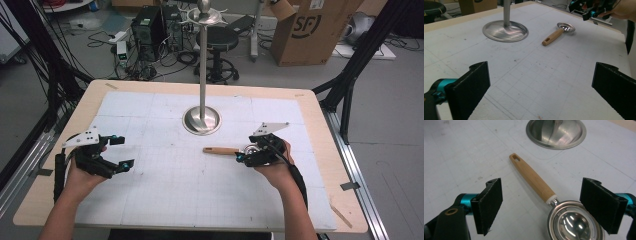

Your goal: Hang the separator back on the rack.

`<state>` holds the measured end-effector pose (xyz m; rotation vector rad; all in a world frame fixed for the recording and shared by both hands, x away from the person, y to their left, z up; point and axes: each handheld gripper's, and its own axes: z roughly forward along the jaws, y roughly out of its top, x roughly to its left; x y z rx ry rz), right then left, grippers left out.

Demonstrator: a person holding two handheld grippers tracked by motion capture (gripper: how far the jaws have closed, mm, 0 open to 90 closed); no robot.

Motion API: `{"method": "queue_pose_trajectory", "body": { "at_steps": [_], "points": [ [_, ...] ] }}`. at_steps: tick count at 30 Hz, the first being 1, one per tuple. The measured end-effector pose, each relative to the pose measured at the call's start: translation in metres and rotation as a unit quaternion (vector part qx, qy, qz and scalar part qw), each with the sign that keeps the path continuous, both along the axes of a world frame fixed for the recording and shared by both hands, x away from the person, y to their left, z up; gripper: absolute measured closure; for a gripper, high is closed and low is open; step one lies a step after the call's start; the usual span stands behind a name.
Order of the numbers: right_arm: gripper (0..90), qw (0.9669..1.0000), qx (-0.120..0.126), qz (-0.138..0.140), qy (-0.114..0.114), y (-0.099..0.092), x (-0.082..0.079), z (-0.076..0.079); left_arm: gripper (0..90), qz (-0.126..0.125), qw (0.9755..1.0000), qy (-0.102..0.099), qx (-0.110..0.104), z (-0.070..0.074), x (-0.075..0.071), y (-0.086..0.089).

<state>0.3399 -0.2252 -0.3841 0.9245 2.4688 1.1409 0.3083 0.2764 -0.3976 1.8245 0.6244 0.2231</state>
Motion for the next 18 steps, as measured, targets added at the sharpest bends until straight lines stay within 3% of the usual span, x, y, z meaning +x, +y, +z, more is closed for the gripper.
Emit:
{"method": "queue_pose_trajectory", "body": {
  "at_steps": [1, 4, 6, 10, 14, 16, 17, 18],
  "points": [
    [17.4, 0.9998, -0.021, 0.008, -0.002, 0.004, 0.005, 0.001, 2.2, 0.003, 1.0, -0.002, 0.001, 0.0, 0.0, 0.0],
    [20.7, 0.9997, -0.02, 0.013, 0.004, 0.006, 0.01, 0.002, 2.2, 0.004, 1.0, -0.002, 0.003, 0.0, 0.0, 0.001],
    [25.2, 0.9982, -0.047, 0.028, 0.024, 0.01, 0.017, 0.002, 2.2, 0.006, 1.0, -0.002, 0.006, 0.0, 0.0, 0.002],
    [25.4, 0.9965, -0.072, 0.033, 0.026, 0.018, 0.022, 0.005, 2.2, 0.007, 1.0, -0.002, 0.004, 0.001, 0.0, 0.002],
    [28.5, 0.9903, -0.126, 0.048, 0.034, 0.031, 0.033, 0.006, 2.2, 0.006, 1.0, -0.003, 0.005, 0.0, 0.0, 0.002],
    [28.9, 0.9889, -0.134, 0.051, 0.038, 0.032, 0.035, 0.006, 2.2, 0.007, 1.0, -0.003, 0.005, 0.0, 0.0, 0.003],
    [29.0, 0.9858, -0.154, 0.053, 0.041, 0.035, 0.039, 0.003, 2.2, 0.008, 1.0, -0.003, 0.005, 0.0, 0.0, 0.003],
    [29.0, 0.9858, -0.154, 0.053, 0.041, 0.035, 0.039, 0.003, 2.2, 0.008, 1.0, -0.003, 0.005, 0.0, 0.0, 0.003]
  ]
}}
